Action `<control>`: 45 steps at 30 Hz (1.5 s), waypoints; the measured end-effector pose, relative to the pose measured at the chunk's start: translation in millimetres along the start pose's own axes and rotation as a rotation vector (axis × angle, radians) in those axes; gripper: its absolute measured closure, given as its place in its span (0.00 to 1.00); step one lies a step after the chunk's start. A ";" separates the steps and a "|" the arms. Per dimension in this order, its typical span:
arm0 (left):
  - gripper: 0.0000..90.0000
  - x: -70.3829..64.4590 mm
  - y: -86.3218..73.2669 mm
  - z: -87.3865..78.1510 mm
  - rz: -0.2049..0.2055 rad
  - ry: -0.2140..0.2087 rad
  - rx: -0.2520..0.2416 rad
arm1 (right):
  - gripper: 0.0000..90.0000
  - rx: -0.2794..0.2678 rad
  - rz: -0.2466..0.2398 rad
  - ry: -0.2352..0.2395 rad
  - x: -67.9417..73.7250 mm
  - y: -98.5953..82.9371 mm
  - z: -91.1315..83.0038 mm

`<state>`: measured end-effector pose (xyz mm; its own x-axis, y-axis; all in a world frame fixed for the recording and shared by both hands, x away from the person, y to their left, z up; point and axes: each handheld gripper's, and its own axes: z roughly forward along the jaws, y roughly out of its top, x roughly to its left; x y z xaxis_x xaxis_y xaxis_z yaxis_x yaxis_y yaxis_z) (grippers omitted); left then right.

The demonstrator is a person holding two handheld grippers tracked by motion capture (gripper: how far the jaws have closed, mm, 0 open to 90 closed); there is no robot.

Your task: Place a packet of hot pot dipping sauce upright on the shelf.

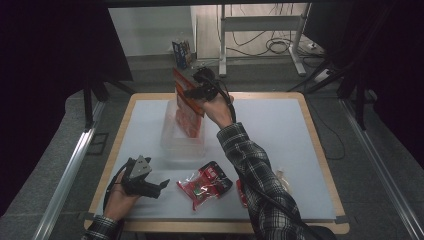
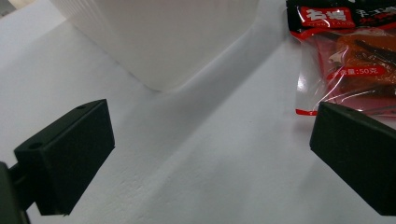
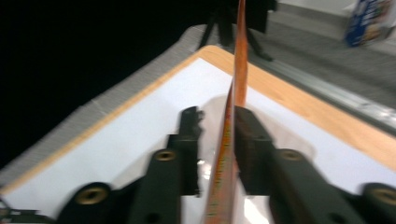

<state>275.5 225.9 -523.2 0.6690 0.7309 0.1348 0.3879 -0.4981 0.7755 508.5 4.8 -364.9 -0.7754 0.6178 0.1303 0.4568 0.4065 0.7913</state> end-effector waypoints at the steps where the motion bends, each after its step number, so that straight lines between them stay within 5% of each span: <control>1: 0.00 -0.4 0.1 0.1 0.002 0.000 0.002 | 0.64 0.005 -0.017 -0.010 1.3 -0.2 0.2; 6: 0.00 -1.1 -0.1 0.6 -0.001 0.000 -0.001 | 0.38 0.006 -0.065 -0.075 -1.4 -4.1 1.7; 16: 0.00 -1.2 -0.2 0.8 0.001 0.001 -0.001 | 0.12 -0.002 -0.110 -0.072 -11.8 -7.2 -3.3; 26: 0.00 -0.6 -0.1 -0.1 0.005 -0.009 -0.003 | 0.02 0.018 -0.154 -0.077 -18.8 -12.3 -17.7; 32: 0.00 -2.4 0.2 1.0 0.016 -0.028 -0.015 | 0.00 0.043 -0.240 -0.138 -17.5 -15.6 -30.8; 38: 0.00 1.0 -1.0 -2.1 0.008 -0.039 -0.053 | 0.00 0.038 -0.218 -0.127 -19.8 -22.7 -43.6; 45: 0.00 4.2 -1.8 -3.9 -0.017 -0.062 -0.108 | 0.00 0.038 -0.251 -0.151 -19.0 -36.1 -54.5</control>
<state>275.1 231.7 -521.6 0.7019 0.7072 0.0851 0.3315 -0.4301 0.8397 483.0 -58.3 -363.4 -0.7942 0.5864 -0.1592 0.2771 0.5827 0.7640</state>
